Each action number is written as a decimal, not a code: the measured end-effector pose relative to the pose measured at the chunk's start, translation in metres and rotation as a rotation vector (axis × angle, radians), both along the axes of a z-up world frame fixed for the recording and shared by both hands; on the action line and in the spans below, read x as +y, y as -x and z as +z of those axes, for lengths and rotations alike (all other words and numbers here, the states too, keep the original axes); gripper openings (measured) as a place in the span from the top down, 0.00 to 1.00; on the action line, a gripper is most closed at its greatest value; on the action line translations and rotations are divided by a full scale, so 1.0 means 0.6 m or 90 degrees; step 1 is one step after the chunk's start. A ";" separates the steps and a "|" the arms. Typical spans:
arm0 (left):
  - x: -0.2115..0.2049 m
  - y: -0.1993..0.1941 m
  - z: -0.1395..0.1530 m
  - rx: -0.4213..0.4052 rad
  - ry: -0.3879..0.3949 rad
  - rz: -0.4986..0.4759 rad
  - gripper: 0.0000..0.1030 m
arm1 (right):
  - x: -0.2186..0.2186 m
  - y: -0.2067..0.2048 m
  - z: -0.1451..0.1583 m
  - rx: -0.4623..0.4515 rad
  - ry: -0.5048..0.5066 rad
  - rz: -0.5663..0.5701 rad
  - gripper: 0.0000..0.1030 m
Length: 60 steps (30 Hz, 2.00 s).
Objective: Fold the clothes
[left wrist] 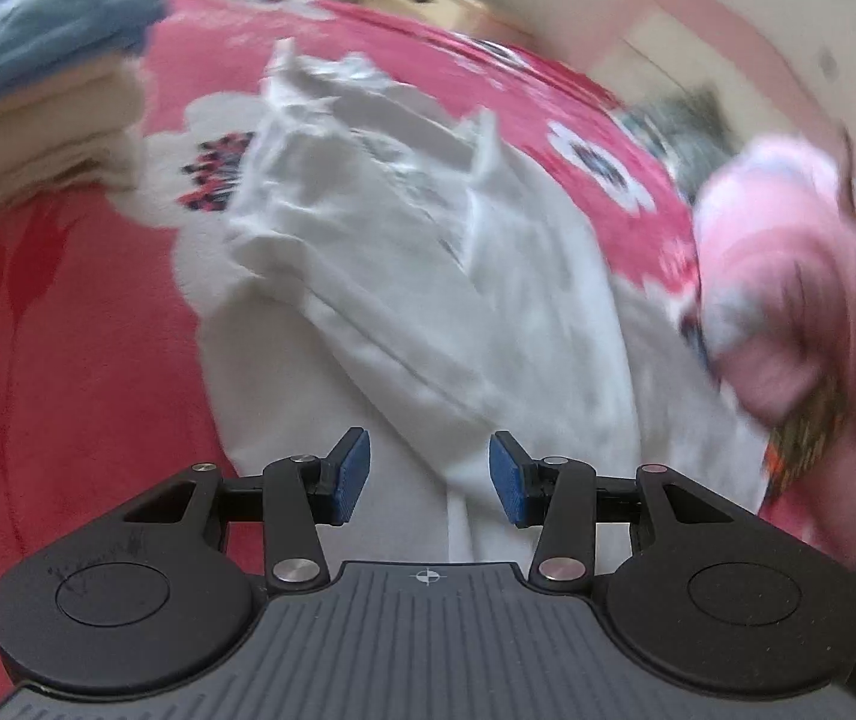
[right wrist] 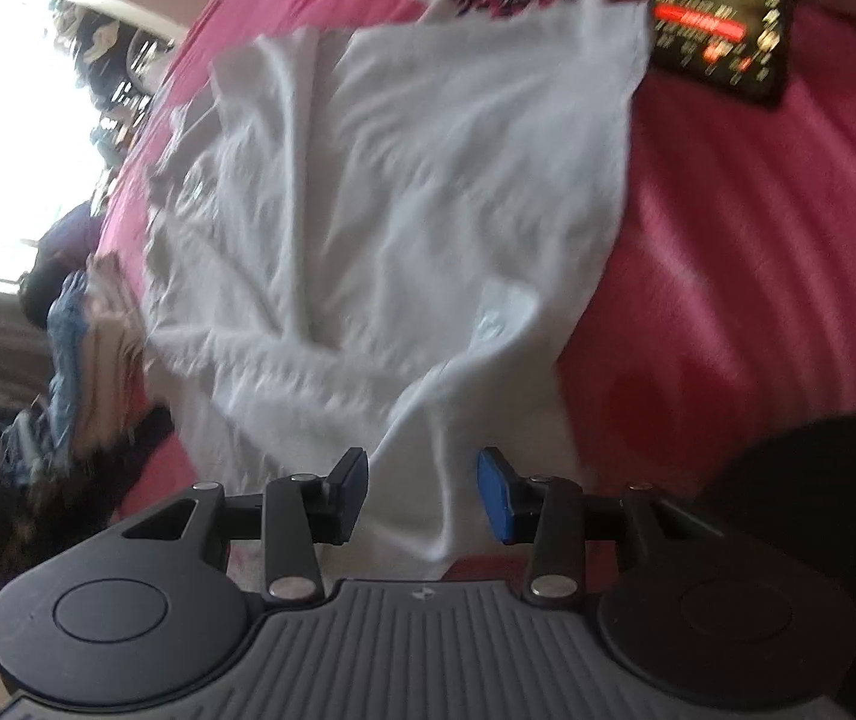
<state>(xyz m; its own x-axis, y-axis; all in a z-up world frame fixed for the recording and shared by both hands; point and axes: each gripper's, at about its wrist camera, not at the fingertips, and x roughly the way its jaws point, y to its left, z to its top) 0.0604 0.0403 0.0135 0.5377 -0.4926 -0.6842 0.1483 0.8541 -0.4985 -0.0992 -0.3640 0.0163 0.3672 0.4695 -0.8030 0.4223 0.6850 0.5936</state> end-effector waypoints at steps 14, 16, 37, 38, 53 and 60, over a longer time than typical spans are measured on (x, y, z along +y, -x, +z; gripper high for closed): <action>0.034 -0.159 -0.043 0.120 0.040 0.103 0.58 | 0.056 -0.006 0.077 -0.125 0.119 0.050 1.00; 0.034 -0.169 -0.050 0.135 0.046 0.123 0.69 | 0.054 -0.022 0.106 -0.158 0.149 0.058 1.00; 0.035 -0.189 -0.064 0.193 0.012 0.146 0.88 | -0.037 -0.064 -0.027 0.097 0.036 -0.063 0.49; 0.035 -0.188 -0.064 0.190 0.006 0.149 0.91 | -0.035 -0.058 -0.028 0.086 0.027 -0.064 0.67; 0.103 -0.177 -0.047 0.173 0.179 0.248 1.00 | -0.008 -0.160 0.217 -0.270 0.226 0.016 0.94; 0.103 -0.145 -0.024 0.087 0.178 0.221 1.00 | 0.009 -0.165 0.273 -0.390 0.298 0.080 0.93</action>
<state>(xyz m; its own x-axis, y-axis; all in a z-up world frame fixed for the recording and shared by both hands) 0.1477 0.1022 -0.0007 0.6177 -0.4749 -0.6268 -0.2056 0.6718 -0.7116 -0.0003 -0.3589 0.1798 0.7754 0.1989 -0.5993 0.0156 0.9428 0.3331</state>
